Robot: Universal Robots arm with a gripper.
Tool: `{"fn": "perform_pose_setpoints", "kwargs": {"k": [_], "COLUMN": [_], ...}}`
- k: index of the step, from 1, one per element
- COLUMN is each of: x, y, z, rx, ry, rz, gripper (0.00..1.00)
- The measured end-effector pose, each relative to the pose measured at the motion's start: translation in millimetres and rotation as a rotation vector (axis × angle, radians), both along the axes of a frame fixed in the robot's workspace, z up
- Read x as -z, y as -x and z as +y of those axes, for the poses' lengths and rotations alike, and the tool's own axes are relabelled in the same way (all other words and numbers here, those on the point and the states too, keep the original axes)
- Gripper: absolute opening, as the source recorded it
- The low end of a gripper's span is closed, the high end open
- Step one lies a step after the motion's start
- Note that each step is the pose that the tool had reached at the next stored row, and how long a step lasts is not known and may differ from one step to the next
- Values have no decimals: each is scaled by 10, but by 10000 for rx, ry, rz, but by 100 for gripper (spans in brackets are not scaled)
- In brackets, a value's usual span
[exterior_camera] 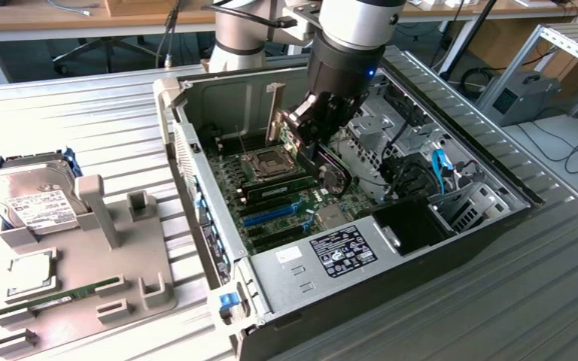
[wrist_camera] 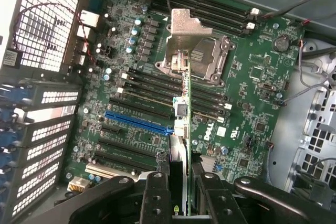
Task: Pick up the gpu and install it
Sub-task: 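Insert the gpu into the slot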
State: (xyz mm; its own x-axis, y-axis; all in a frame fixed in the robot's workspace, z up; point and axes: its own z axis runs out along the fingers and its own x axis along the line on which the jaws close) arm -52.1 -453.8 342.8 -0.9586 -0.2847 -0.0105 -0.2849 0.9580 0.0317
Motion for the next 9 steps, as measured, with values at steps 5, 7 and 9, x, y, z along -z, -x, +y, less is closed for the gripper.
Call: {"fn": "perform_pose_setpoints", "kwargs": {"k": [5,7,9], "x": [4,6,8], "y": [0,0,0], "z": [0,0,0], "rx": [-68,-107,-176], "ry": [0,0,0], "rz": [0,0,0], "gripper": [26,26,26]}}
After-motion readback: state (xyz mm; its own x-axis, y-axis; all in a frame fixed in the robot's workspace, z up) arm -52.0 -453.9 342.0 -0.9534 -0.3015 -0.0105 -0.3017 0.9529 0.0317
